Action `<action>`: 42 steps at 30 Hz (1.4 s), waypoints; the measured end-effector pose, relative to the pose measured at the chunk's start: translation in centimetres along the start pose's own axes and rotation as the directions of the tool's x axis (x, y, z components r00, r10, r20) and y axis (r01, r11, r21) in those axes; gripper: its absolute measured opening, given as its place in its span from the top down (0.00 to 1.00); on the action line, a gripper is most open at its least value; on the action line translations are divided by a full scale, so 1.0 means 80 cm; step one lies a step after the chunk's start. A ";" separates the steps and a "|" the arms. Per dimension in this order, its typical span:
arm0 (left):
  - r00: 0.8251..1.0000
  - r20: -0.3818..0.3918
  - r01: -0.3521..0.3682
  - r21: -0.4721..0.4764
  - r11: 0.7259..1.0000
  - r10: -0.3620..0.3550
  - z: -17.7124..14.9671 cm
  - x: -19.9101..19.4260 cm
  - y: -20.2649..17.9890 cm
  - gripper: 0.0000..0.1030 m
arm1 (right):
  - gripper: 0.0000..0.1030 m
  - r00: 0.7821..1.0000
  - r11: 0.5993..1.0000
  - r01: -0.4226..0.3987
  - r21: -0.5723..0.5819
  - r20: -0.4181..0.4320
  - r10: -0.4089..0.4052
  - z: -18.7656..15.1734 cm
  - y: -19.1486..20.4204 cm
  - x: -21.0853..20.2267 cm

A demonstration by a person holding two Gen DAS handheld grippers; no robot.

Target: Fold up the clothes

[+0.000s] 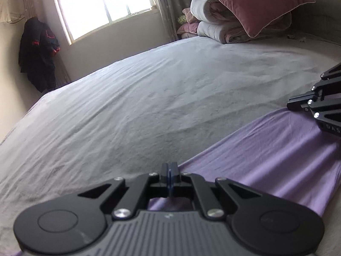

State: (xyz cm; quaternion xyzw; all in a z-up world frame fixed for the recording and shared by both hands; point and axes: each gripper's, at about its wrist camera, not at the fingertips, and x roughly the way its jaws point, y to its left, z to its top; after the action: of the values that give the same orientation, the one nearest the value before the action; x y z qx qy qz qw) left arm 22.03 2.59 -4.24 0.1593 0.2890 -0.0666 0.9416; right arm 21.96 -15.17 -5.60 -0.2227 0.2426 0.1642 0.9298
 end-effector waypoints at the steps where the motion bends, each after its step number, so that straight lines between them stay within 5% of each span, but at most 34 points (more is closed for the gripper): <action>1: 1.000 -0.001 0.009 -0.013 1.000 -0.009 0.002 -0.002 0.003 0.98 | 0.90 1.000 1.000 -0.008 0.013 -0.002 0.008 0.000 -0.005 -0.003; 5: 0.996 0.022 0.085 -0.071 0.994 -0.084 0.002 -0.015 0.015 0.88 | 0.53 1.000 0.993 -0.006 0.116 -0.008 0.007 -0.003 -0.049 -0.022; 14: 0.993 0.013 0.118 -0.077 0.990 -0.118 0.000 -0.002 0.008 0.85 | 0.53 0.978 0.933 0.185 0.309 -0.147 -0.146 -0.039 -0.150 -0.035; 18: 0.993 0.014 0.121 -0.068 0.990 -0.120 -0.001 0.000 0.006 0.87 | 0.54 0.970 0.902 0.204 0.381 -0.200 -0.135 -0.060 -0.158 -0.013; 19: 0.992 0.016 0.126 -0.063 0.990 -0.125 -0.001 0.000 0.005 0.93 | 0.56 0.969 0.896 0.207 0.393 -0.207 -0.133 -0.060 -0.157 -0.012; 21: 0.990 0.019 0.139 -0.044 0.989 -0.138 -0.001 -0.001 0.002 1.00 | 0.88 0.969 0.901 0.198 0.387 -0.215 -0.121 -0.055 -0.151 -0.013; 23: 0.992 0.026 0.126 -0.030 0.992 -0.125 0.001 -0.001 -0.003 1.00 | 0.98 0.970 0.909 0.189 0.370 -0.216 -0.114 -0.050 -0.144 -0.014; 26: 0.992 0.031 0.126 -0.042 0.991 -0.124 0.002 -0.002 -0.003 1.00 | 0.98 0.969 0.912 0.200 0.359 -0.207 -0.131 -0.046 -0.140 -0.013; 29: 0.992 0.029 0.128 -0.046 0.991 -0.127 0.002 0.000 -0.002 1.00 | 0.96 0.973 0.897 0.198 0.395 -0.190 -0.130 -0.047 -0.149 -0.022; 31: 0.992 0.027 0.126 -0.045 0.991 -0.125 0.002 0.000 -0.002 1.00 | 0.81 0.967 0.893 0.225 0.390 -0.200 -0.156 -0.045 -0.150 -0.023; 33: 0.992 0.026 0.125 -0.044 0.991 -0.124 0.002 0.000 -0.003 1.00 | 0.47 0.958 0.891 0.262 0.370 -0.210 -0.194 -0.043 -0.148 -0.023; 37: 0.991 0.026 0.129 -0.053 0.990 -0.128 0.002 0.000 -0.001 0.99 | 0.44 0.929 0.870 0.343 0.356 -0.268 -0.256 -0.048 -0.150 -0.013; 42: 0.992 0.025 0.122 -0.045 0.992 -0.121 0.002 0.001 -0.004 0.99 | 0.53 0.935 0.848 0.324 0.418 -0.277 -0.221 -0.058 -0.160 -0.008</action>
State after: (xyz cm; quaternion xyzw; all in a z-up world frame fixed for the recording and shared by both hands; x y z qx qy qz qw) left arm 22.11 2.25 -4.21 0.1186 0.2889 -0.1187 0.9425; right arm 24.94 -28.46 -4.61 -0.0465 0.3408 -0.0575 0.9372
